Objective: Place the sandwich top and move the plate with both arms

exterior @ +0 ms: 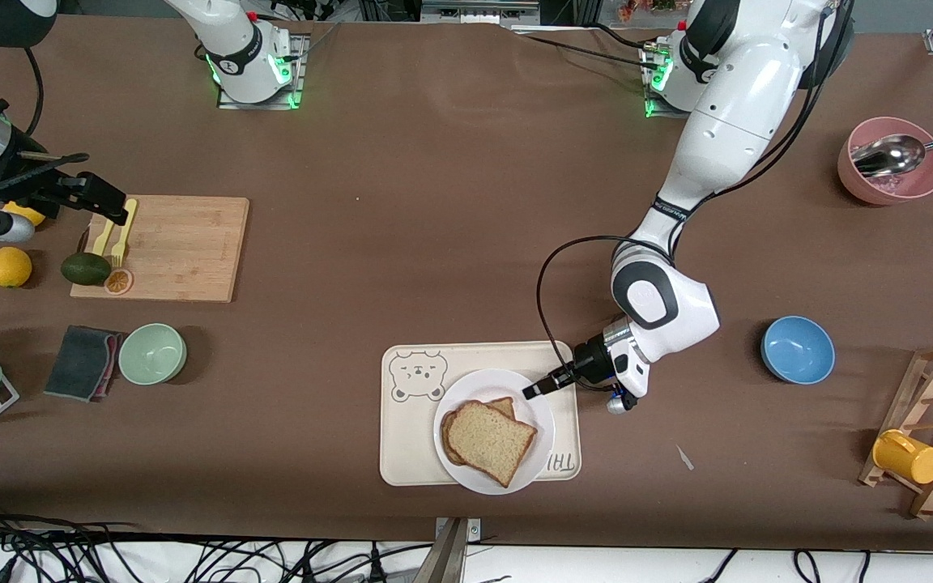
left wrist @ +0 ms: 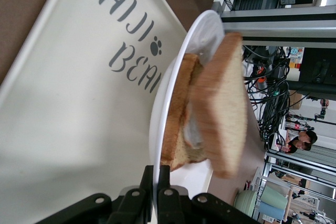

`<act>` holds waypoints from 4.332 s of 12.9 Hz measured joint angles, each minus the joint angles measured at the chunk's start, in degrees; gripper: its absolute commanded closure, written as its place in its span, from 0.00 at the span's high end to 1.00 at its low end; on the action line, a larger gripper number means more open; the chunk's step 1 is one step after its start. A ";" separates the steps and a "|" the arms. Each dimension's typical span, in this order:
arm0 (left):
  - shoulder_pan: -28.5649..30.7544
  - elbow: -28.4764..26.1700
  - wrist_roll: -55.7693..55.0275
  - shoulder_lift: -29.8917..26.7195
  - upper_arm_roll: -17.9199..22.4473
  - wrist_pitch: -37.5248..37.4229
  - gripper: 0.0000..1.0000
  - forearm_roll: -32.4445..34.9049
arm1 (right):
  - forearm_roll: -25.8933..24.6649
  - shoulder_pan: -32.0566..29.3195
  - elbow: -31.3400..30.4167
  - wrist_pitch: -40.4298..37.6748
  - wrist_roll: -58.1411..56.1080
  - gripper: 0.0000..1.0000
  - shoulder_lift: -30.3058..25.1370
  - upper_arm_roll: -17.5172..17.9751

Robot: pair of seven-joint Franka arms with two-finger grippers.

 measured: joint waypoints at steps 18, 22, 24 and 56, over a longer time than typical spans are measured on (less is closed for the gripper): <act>2.77 -20.76 -0.07 -16.26 -3.05 -0.01 0.95 11.62 | 1.08 0.14 0.01 -0.29 -4.23 1.00 -0.50 -2.43; 5.11 -28.11 -0.17 -20.79 -3.33 -0.01 0.99 20.64 | 0.74 0.12 0.02 -0.27 -4.23 1.00 -0.50 -2.56; 7.37 -32.64 -0.36 -24.37 -3.39 -0.02 1.00 26.58 | 0.74 0.12 0.02 -0.27 -3.86 1.00 -0.50 -2.56; 18.34 -12.95 -32.03 -49.34 5.95 -49.98 1.00 86.23 | 0.75 0.62 0.02 -0.30 1.18 1.00 -0.51 -1.17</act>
